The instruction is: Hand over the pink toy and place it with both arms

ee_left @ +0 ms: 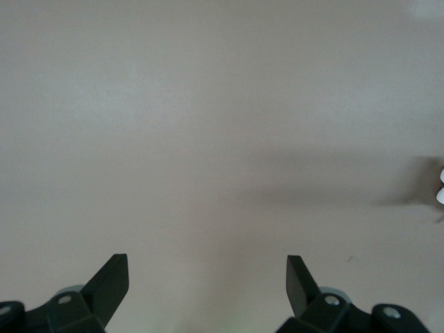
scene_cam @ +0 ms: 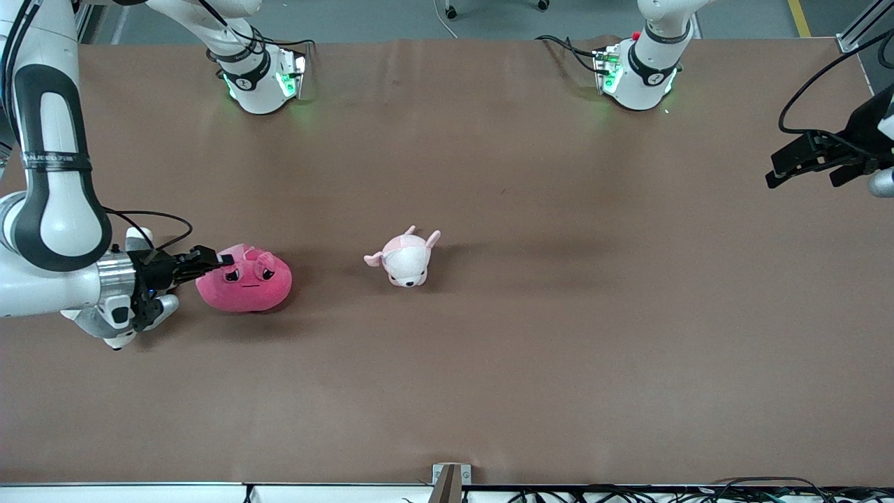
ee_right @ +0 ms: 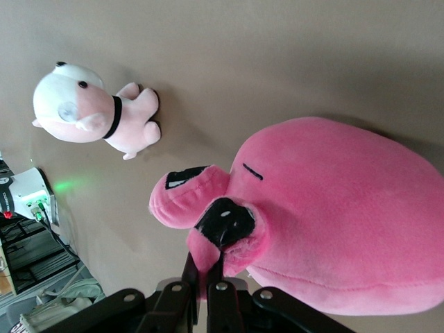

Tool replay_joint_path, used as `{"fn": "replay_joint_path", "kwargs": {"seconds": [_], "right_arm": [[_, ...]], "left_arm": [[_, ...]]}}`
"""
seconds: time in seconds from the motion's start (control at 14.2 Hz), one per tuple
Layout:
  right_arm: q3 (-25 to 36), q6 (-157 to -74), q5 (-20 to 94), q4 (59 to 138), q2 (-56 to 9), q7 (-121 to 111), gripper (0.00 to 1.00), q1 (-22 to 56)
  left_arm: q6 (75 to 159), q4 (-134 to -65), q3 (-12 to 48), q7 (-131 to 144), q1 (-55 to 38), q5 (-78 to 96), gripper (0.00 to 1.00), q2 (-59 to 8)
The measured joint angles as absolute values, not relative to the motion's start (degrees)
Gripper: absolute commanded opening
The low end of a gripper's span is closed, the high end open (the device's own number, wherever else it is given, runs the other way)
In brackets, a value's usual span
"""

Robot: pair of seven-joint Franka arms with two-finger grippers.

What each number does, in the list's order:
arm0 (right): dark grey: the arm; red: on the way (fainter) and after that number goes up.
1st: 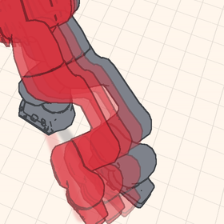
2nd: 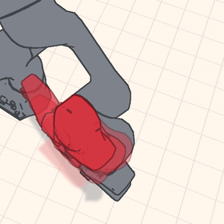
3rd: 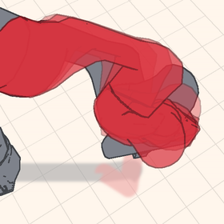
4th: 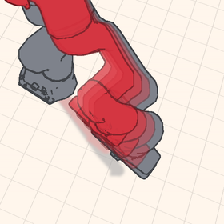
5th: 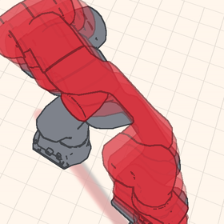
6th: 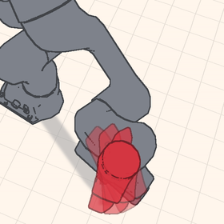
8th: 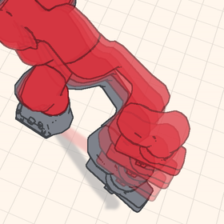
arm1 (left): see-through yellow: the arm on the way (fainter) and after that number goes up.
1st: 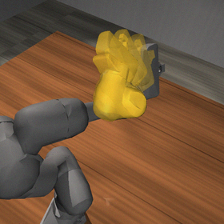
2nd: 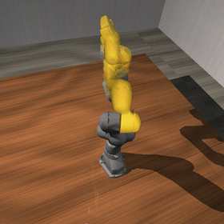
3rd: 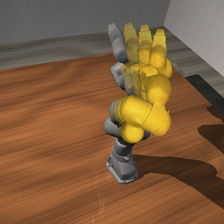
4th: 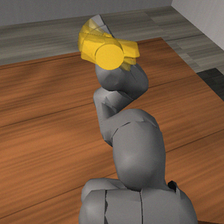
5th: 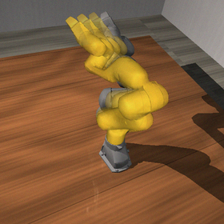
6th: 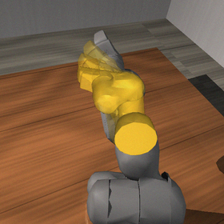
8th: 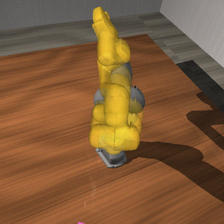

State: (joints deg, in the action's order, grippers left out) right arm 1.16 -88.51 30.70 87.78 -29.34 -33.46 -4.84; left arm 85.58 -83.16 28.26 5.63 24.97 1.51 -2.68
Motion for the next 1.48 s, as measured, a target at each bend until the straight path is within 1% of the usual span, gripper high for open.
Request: {"fn": "replay_joint_path", "kwargs": {"seconds": [0.21,0.42,0.49,0.7,0.98,1.12,1.48], "right_arm": [[1.2,-84.4,30.7,84.3,-29.3,-33.4,0.01,-4.9],[1.3,-83.8,30.7,83.9,-29.5,-33.4,0.01,-5.1],[1.3,-83.8,30.7,83.9,-29.8,-33.4,0.01,-5.3],[1.3,-83.8,30.7,83.9,-31.2,-33.4,0.01,-5.6],[1.2,-83.8,31.5,83.9,-31.4,-33.4,0.01,-5.6],[1.2,-83.7,32.3,83.9,-31.4,-33.4,0.01,-5.6],[1.2,-83.3,32.4,83.9,-32.0,-33.4,0.01,-5.6]], "left_arm": [[85.8,-83.2,28.3,5.6,25.4,1.5,1.0,-3.1],[85.9,-83.1,27.9,5.6,24.6,1.5,1.0,-3.1],[85.9,-83.1,26.0,5.6,22.7,1.5,1.0,-3.1],[85.9,-83.1,16.1,5.6,12.9,1.5,1.0,-3.1],[85.9,-83.0,6.6,5.6,2.8,1.5,1.0,-3.1],[85.9,-82.9,5.0,5.6,1.1,1.5,1.0,-3.0],[85.9,-82.9,4.8,5.6,1.1,1.5,1.0,-3.0]]}}
